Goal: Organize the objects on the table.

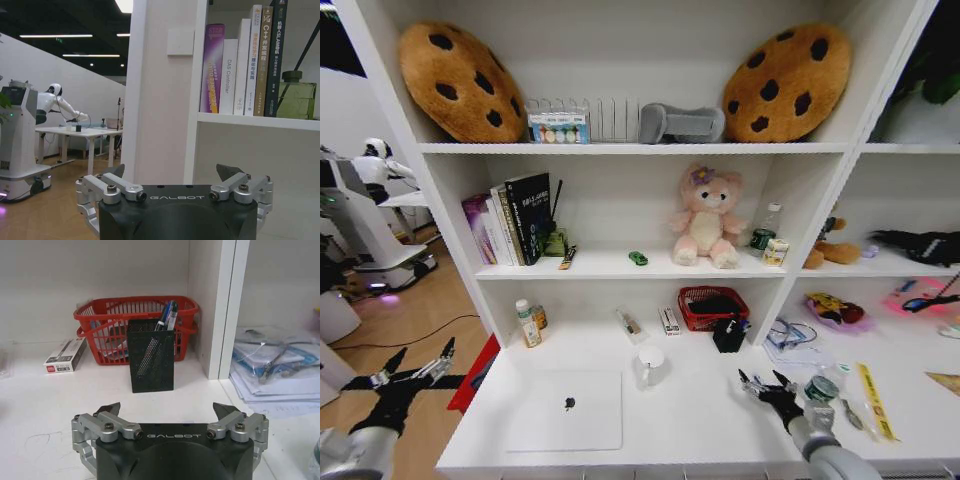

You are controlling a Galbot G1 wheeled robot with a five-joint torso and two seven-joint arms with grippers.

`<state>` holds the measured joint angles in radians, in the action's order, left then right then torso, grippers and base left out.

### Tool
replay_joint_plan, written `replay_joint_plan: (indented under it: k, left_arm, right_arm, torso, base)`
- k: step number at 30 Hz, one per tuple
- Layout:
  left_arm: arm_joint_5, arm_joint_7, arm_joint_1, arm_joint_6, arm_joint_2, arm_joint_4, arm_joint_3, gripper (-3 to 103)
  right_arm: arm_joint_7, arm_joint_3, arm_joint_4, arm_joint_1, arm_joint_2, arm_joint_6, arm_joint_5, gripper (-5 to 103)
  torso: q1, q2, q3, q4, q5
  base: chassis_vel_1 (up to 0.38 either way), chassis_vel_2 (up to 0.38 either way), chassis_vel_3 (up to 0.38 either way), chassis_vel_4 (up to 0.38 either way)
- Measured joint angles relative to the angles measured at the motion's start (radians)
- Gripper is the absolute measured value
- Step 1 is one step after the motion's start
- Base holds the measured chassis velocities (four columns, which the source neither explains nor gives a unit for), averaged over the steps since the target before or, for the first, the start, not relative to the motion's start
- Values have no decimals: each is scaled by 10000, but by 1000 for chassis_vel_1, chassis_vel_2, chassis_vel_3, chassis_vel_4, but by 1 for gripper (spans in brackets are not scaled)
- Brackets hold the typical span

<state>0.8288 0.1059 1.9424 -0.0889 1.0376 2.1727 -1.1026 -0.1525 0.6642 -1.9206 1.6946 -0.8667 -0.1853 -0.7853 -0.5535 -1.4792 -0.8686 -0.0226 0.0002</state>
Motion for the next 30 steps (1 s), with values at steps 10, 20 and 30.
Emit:
replay_joint_plan:
  k: [10, 20, 30]
  left_arm:
    - [0, 0, 0, 1, 0, 0, 0, 100]
    - [0, 0, 0, 0, 0, 0, 0, 100]
    - [0, 0, 0, 0, 0, 1, 0, 100]
  right_arm:
    - [180, 193, 459, 211, 484, 29, -383, 100]
    - [224, -706, 1183, -385, 513, 209, 320, 76]
    - [91, -908, 1298, -747, 607, 143, 235, 42]
  torso:
    - [0, 0, 0, -1, -3]
    - [1, 0, 0, -2, 0]
    - [0, 1, 0, -1, -3]
  base:
    - [0, 0, 0, 0]
    - [0, 0, 0, 0]
    - [0, 0, 0, 0]
